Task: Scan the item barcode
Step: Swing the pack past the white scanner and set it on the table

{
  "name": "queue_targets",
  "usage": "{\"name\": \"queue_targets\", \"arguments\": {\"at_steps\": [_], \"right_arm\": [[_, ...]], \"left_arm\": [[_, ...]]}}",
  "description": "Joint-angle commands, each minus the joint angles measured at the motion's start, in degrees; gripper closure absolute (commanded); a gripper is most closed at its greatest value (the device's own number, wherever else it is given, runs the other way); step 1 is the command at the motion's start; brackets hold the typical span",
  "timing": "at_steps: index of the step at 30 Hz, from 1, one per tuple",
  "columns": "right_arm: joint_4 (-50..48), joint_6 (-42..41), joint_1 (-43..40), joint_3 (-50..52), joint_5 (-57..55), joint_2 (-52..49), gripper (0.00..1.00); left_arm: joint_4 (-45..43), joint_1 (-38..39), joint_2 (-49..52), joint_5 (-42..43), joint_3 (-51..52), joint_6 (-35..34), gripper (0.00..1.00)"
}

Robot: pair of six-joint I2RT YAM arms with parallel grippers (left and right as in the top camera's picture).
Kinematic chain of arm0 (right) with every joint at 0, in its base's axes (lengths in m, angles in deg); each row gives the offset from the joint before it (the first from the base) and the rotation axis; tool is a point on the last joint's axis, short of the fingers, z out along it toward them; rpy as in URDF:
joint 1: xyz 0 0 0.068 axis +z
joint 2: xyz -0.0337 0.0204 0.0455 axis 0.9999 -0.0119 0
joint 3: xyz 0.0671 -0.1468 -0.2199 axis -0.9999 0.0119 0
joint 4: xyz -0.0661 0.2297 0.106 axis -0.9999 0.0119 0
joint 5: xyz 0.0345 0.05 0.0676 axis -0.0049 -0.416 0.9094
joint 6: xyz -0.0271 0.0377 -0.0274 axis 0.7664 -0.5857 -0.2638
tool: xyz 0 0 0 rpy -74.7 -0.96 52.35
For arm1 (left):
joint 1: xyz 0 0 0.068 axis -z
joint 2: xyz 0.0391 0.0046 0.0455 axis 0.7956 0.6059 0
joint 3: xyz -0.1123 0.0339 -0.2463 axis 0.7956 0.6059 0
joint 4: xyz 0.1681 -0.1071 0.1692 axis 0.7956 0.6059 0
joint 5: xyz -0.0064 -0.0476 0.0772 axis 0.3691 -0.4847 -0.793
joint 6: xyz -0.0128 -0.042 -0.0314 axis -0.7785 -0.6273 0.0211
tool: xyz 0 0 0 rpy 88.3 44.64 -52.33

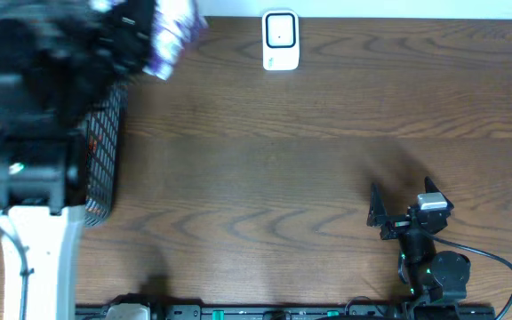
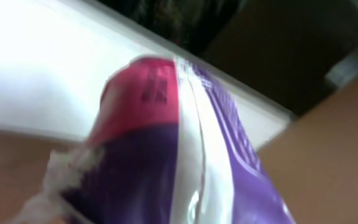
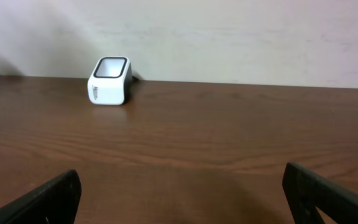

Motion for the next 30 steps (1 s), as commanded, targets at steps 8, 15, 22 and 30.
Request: {"name": "queue_targets", "arguments": {"at_steps": [8,15,22,30], "right_arm": [[0.17,0.63,0.5,0.2,-0.26,0.31,0.01],[0.17,0.63,0.5,0.2,-0.26,0.31,0.01],[0.17,0.63,0.5,0.2,-0.26,0.31,0.01],[0.17,0.63,0.5,0.2,-0.26,0.31,0.01]], "left_arm": [[9.81,19.8,14.91,-40.13,-0.09,29.16,0.93],[9.73,29.75,28.81,-60.0,-0.09,25.73,0.93],[7.91,36.63,40.02,-60.06,-0.09,14.93,0.92],[2.64,41.75,40.65,-59.01,-0.39,19.39,0.28]]}}
